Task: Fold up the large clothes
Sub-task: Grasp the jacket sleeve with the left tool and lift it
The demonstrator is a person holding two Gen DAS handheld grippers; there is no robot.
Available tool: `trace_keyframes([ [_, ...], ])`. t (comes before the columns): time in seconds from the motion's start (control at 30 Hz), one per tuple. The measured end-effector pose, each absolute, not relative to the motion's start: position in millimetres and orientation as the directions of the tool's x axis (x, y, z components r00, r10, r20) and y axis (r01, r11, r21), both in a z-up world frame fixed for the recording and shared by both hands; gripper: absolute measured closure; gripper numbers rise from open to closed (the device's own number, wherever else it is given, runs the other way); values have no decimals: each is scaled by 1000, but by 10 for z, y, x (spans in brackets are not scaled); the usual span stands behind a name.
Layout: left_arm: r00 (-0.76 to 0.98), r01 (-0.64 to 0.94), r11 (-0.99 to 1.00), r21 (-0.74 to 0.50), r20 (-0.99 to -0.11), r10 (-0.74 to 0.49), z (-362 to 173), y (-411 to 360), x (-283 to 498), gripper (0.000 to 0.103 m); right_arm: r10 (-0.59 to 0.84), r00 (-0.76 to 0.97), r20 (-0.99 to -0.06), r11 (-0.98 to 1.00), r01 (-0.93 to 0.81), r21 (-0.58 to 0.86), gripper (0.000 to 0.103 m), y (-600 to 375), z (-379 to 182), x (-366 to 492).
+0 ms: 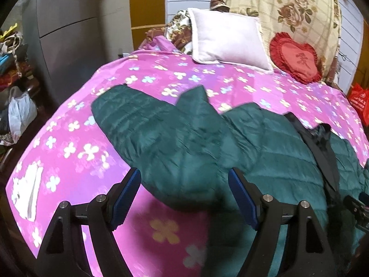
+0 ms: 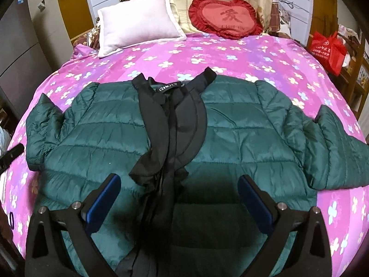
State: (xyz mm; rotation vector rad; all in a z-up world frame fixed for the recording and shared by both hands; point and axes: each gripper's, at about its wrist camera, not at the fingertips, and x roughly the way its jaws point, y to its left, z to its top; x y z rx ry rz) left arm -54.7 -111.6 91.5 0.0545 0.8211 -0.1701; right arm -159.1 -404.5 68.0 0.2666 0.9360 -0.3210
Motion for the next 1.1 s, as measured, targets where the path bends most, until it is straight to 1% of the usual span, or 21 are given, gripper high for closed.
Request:
trace_keyframes([
  [0.17,673,135,991,-21,-732,-107,903,-924,-291,45,-148,543,-827,923,376,82,0,-4065,634,-1535],
  [0.33,674,78,994,-76,-731,-109,890,-626,16,45,-136,540,-831,927,365,85,0,-4058,605,-1484],
  [0.6,682,-28,996,-81,-730,-40,788,-227,467,45,-123,540,-833,935,345,85,0,-4011,587,-1431],
  [0.77,643,-66,996,-58,-766,-2,621,-37,806,45,-107,539,-836,938,335,95,0,-3977,553,-1406],
  [0.87,614,-115,989,-96,-789,-5,513,122,1003,45,-96,534,-840,941,323,98,0,-3943,531,-1391],
  [0.97,612,-177,977,-120,-791,14,445,277,1160,45,-80,538,-839,948,301,103,0,-3882,540,-1380],
  [1.1,591,-232,960,-157,-807,11,356,431,1359,45,-64,567,-821,953,279,118,0,-3802,607,-1392],
])
